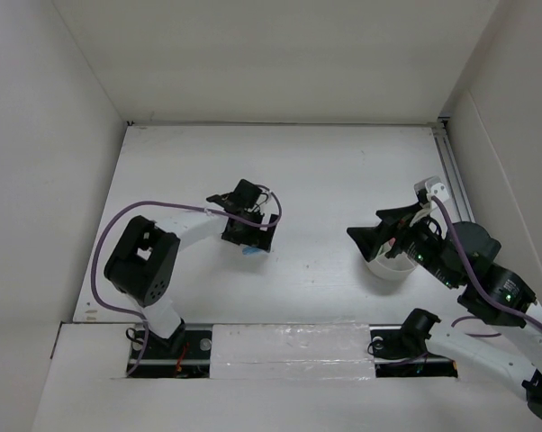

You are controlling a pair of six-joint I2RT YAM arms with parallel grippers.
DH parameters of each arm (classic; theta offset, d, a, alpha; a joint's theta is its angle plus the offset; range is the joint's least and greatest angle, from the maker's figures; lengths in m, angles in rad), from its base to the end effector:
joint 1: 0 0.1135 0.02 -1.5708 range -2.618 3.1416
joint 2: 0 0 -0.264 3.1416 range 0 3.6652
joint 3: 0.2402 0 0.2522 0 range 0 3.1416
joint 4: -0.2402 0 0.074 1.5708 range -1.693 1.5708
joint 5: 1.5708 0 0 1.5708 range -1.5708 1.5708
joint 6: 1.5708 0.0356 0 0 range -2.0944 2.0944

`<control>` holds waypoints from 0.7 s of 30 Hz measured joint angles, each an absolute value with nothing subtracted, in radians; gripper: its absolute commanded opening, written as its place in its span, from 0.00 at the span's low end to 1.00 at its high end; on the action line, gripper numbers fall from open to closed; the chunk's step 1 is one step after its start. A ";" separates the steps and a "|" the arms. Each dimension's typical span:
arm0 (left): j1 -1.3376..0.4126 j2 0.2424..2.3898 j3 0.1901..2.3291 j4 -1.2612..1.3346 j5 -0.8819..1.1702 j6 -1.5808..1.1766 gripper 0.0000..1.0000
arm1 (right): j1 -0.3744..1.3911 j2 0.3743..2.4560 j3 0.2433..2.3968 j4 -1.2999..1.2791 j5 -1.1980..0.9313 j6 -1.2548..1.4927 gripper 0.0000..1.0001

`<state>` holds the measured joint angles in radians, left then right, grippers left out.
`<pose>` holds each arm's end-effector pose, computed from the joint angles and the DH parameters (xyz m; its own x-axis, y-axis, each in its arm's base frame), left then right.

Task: Sort the stationery into containers
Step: Pick up the stationery from the center of the board.

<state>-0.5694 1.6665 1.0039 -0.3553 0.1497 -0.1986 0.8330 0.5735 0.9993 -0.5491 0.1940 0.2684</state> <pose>0.2773 -0.1838 0.1800 -0.8208 0.2938 -0.4898 0.4459 0.8656 -0.2280 0.0755 0.0728 0.3992 -0.2382 0.1248 -0.9632 -0.5540 0.7970 0.2403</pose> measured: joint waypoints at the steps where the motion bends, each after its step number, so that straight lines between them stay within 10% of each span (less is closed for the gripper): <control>1: -0.578 1.671 1.004 -0.356 0.145 -0.197 1.00 | 0.833 0.574 0.999 -0.549 0.194 0.268 0.98; 21: -0.751 1.774 1.087 -0.354 -0.077 -0.218 1.00 | 0.833 0.561 0.999 -0.548 0.194 0.268 0.98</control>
<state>-0.7513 1.7737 1.0870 -0.3542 -0.0772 -0.2184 0.8330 0.5613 0.9993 -0.5476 0.1944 0.2684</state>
